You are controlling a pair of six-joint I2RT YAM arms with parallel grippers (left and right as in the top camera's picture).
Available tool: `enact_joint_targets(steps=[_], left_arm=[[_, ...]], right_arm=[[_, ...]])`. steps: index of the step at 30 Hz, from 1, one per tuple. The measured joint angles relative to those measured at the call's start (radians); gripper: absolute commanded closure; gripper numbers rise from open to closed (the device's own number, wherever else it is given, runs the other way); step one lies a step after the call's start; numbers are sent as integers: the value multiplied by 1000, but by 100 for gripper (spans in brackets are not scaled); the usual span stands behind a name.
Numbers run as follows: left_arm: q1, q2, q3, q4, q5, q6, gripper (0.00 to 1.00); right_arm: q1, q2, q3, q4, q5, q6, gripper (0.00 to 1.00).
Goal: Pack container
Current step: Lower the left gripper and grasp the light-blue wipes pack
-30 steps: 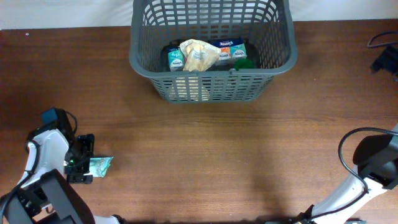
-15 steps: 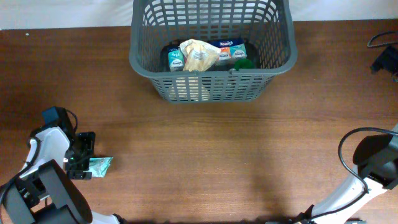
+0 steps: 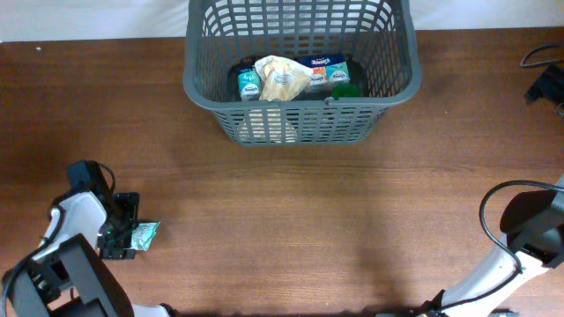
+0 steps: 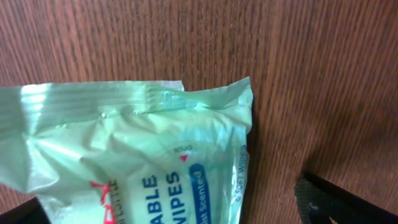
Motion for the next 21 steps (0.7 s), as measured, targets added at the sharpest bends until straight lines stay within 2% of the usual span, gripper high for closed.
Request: enact_joint_targets(steps=[6, 7, 11, 13, 14, 15, 21], left_arm=[[0, -11, -14, 14, 0, 7, 1], [0, -11, -14, 14, 0, 7, 9], [2, -11, -24, -6, -24, 16, 55], [5, -14, -27, -4, -32, 21, 84], [5, -14, -26, -2, -35, 22, 95], [6, -14, -25, -5, -39, 25, 98], [9, -8, -3, 11, -9, 52, 98]], right_arm=[[0, 0, 0, 0, 0, 0, 1], [0, 0, 0, 0, 0, 0, 1], [0, 0, 0, 0, 0, 0, 1], [0, 0, 0, 0, 0, 0, 1], [0, 0, 0, 0, 0, 0, 1], [0, 0, 0, 0, 0, 0, 1], [0, 0, 0, 0, 0, 0, 1]])
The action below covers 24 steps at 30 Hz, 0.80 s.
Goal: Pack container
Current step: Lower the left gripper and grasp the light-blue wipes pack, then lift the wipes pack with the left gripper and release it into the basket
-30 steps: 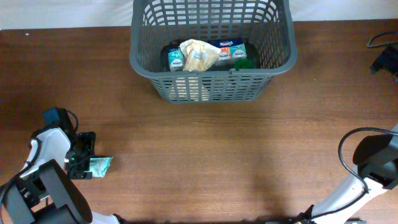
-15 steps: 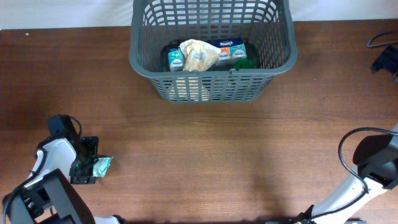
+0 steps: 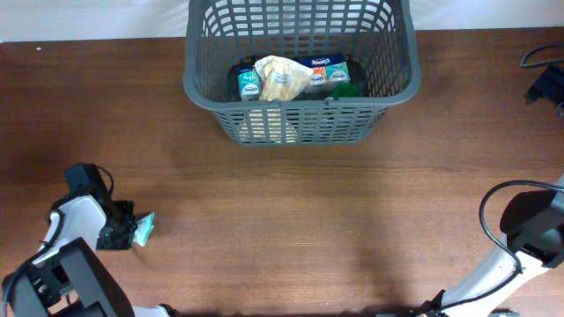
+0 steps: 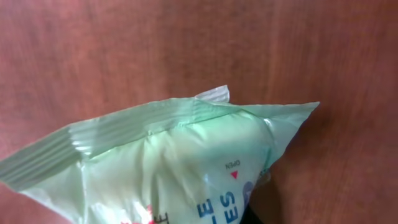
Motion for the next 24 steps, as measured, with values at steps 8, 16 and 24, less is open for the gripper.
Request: enact_joint_targets(steps=[8, 16, 24], left_arm=[[0, 29, 138, -90, 112, 100, 98], [-38, -114, 577, -125, 133, 275, 98], [-259, -258, 963, 6, 205, 329, 98]], right_arm=[[0, 0, 0, 0, 0, 0, 1], [0, 0, 0, 0, 0, 0, 1], [0, 0, 0, 0, 0, 0, 1]])
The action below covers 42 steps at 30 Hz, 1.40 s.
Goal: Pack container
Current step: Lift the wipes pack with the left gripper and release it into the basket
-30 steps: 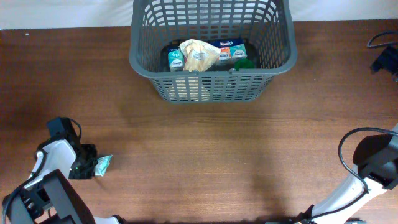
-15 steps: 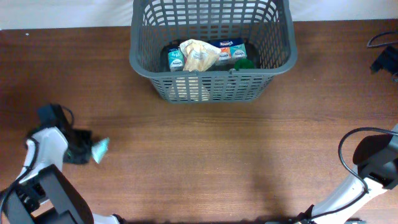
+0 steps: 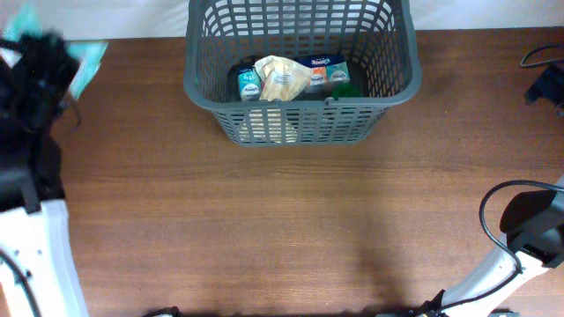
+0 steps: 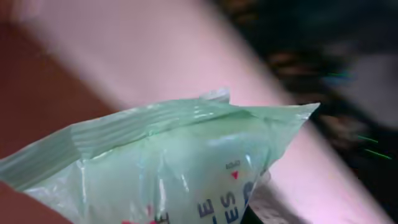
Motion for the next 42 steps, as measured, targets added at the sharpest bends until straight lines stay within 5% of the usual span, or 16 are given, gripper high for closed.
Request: enact_joint_targets(steps=[12, 22, 29, 32, 35, 42], left_arm=[[-496, 143, 34, 306, -122, 56, 98], [-583, 470, 34, 358, -179, 56, 98], [-592, 603, 33, 261, -179, 56, 98], [-593, 617, 33, 208, -179, 68, 85], [-593, 617, 33, 167, -182, 108, 51], [-593, 617, 33, 146, -183, 180, 18]], right_arm=[[0, 0, 0, 0, 0, 0, 1], [0, 0, 0, 0, 0, 0, 1], [0, 0, 0, 0, 0, 0, 1], [0, 0, 0, 0, 0, 0, 1], [0, 0, 0, 0, 0, 0, 1], [0, 0, 0, 0, 0, 0, 1]])
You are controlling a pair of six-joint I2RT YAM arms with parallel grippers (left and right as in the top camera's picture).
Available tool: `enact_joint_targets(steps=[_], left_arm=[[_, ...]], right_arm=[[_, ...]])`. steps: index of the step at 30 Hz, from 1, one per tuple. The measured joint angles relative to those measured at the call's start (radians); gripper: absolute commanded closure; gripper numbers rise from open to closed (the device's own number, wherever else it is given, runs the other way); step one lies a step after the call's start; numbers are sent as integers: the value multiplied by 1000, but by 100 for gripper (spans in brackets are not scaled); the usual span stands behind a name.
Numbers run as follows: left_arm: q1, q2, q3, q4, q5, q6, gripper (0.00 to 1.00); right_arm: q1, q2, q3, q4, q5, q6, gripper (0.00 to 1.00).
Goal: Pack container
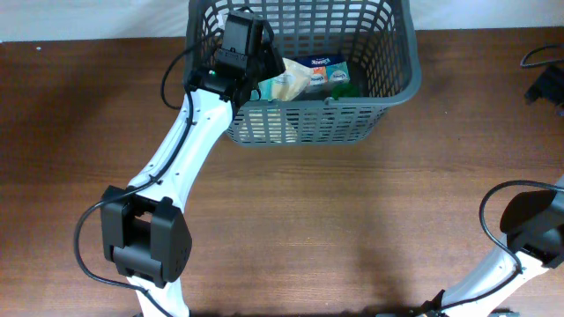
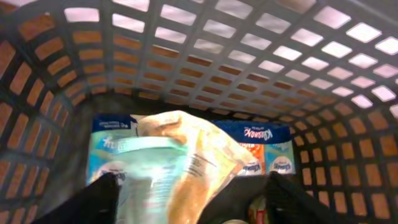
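Note:
The grey slatted basket (image 1: 392, 84) stands at the back of the table. My left gripper (image 1: 257, 63) is over its left part, open; its dark fingers (image 2: 102, 200) stand wide apart. Between and below them a pale green wipes pack (image 2: 149, 177) shows blurred, free of the fingers, against a tan bag (image 2: 199, 162). In the overhead view the wipes pack (image 1: 278, 85) lies beside the tan bag (image 1: 298, 79). Only a dark part of my right gripper (image 1: 548, 85) shows at the right edge, its jaws unseen.
Blue-and-white packs (image 2: 252, 134) and teal packs (image 1: 335, 70) line the basket's floor, with something dark green (image 1: 345, 89) beside them. The basket's walls (image 2: 205, 56) rise around the gripper. The right arm's base (image 1: 529, 233) sits at the lower right.
My left gripper was at the table's far left corner shut on the wipes pack. Now it is over the basket and open, with the pack loose inside.
The wipes pack lay on the table at the front left with my left gripper around it. Then the gripper was shut on it, then held it high at the far left. Now the pack is in the basket and the gripper is open.

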Motion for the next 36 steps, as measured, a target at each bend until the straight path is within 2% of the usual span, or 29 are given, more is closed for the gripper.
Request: enact_joint_targets(steps=[3, 8, 11, 12, 18, 24, 28, 36], left_arm=[[0, 0, 0, 0, 0, 8, 13], [8, 0, 47, -34, 0, 11, 13], [25, -3, 132, -89, 0, 36, 0], [31, -7, 160, -113, 0, 50, 0], [80, -142, 302, -307, -11, 161, 1], [134, -389, 340, -480, -89, 212, 1], [165, -501, 349, -669, -137, 243, 1], [174, -544, 347, -982, -202, 265, 1]], right_arm=[[0, 0, 0, 0, 0, 0, 1], [0, 0, 0, 0, 0, 0, 1], [0, 0, 0, 0, 0, 0, 1], [0, 0, 0, 0, 0, -1, 1], [0, 0, 0, 0, 0, 0, 1], [0, 0, 0, 0, 0, -1, 1], [0, 0, 0, 0, 0, 0, 1], [0, 0, 0, 0, 0, 0, 1]])
